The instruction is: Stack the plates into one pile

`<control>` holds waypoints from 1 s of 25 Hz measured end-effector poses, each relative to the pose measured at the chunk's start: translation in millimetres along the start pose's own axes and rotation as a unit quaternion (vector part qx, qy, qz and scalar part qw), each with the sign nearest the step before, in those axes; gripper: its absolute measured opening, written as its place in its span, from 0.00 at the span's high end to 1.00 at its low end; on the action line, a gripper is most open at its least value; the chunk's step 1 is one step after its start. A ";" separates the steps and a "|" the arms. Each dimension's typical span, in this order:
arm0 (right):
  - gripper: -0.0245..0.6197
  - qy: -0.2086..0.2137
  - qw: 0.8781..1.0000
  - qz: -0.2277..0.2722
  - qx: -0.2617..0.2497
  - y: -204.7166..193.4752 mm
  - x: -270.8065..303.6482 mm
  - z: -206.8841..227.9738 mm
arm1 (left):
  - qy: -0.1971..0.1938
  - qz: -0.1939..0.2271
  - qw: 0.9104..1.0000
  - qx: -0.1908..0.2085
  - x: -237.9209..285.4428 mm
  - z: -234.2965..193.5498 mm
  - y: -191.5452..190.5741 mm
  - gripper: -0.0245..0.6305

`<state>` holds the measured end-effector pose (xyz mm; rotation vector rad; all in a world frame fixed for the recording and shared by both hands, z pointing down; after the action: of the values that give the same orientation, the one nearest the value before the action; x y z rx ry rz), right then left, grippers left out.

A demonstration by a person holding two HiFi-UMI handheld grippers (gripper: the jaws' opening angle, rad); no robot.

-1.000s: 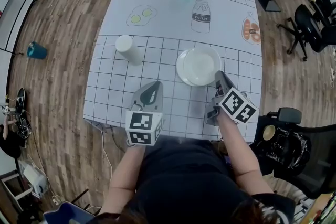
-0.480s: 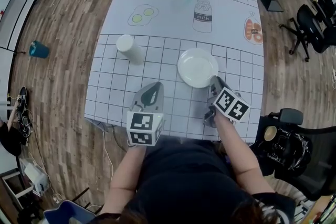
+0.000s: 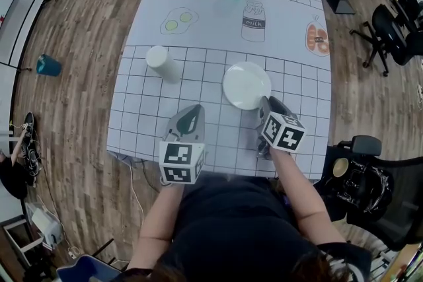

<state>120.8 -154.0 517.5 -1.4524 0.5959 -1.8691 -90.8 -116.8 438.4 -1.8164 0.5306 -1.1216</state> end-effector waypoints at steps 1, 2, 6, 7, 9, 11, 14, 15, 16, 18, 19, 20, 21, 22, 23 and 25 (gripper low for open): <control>0.81 0.001 1.000 0.003 -0.011 0.6 -1.0 -2.0 | -0.001 0.001 1.000 0.001 0.0 -0.2 0.2 0.92; 0.80 0.003 1.000 0.006 -0.021 1.6 -2.6 -4.1 | -0.002 0.001 1.000 0.001 0.1 -0.5 0.5 0.92; 0.80 0.008 0.998 0.032 -0.059 11.9 -14.7 -11.6 | -0.003 0.005 1.000 0.002 0.8 -2.1 3.7 0.92; 0.80 0.011 0.997 0.039 -0.068 15.4 -18.7 -13.8 | -0.003 0.007 1.000 0.002 0.9 -2.6 5.1 0.92; 0.81 0.018 0.995 0.051 -0.083 23.0 -27.4 -18.0 | -0.002 0.010 1.000 0.001 1.6 -2.8 8.1 0.92; 0.81 0.025 0.993 0.062 -0.097 30.4 -36.3 -21.9 | -0.007 0.014 1.000 -0.001 3.2 -1.4 11.0 0.92; 0.82 0.037 0.991 0.071 -0.109 37.3 -48.1 -25.6 | -0.013 0.021 1.000 0.002 5.8 1.2 15.6 0.92; 0.82 0.038 0.990 0.073 -0.110 38.9 -51.5 -25.7 | -0.012 0.023 1.000 0.006 6.3 1.5 17.4 0.92; 0.83 0.039 0.990 0.076 -0.110 40.4 -54.8 -25.5 | -0.011 0.027 1.000 0.011 6.7 1.5 19.3 0.92; 0.84 0.040 0.990 0.081 -0.110 43.6 -61.1 -24.8 | -0.013 0.032 0.999 0.014 7.3 1.5 22.4 0.92; 0.85 0.042 0.990 0.084 -0.109 44.9 -64.2 -24.6 | -0.016 0.034 0.999 0.010 7.3 1.8 23.3 0.92; 0.87 0.044 0.990 0.086 -0.108 46.0 -67.1 -24.5 | -0.021 0.035 0.999 0.005 7.3 2.6 24.0 0.92; 0.89 0.047 0.989 0.088 -0.105 46.9 -69.8 -24.3 | -0.026 0.036 0.999 -0.001 7.2 3.9 24.7 0.92; 0.90 0.049 0.989 0.089 -0.103 47.7 -72.2 -24.0 | -0.033 0.037 0.999 -0.007 7.0 5.4 25.5 0.92; 0.91 0.050 0.989 0.091 -0.101 48.5 -74.5 -23.8 | -0.039 0.039 0.998 -0.011 6.8 6.8 26.5 0.92; 0.93 0.052 0.989 0.095 -0.097 49.9 -79.1 -23.8 | -0.048 0.044 0.998 -0.019 5.2 8.6 29.0 0.92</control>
<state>120.8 -128.8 424.4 -1.3706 0.9572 -1.7830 -78.0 -130.9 414.4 -1.8504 0.5729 -0.9651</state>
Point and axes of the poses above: the fingertips, and each gripper's own axes: x forward along the fingers, z to its right, y out of its top, the point moved 2 cm from there along -x, backward along the fingers, and after that the axes turned 6 degrees about -y, right-handed, at the moved point
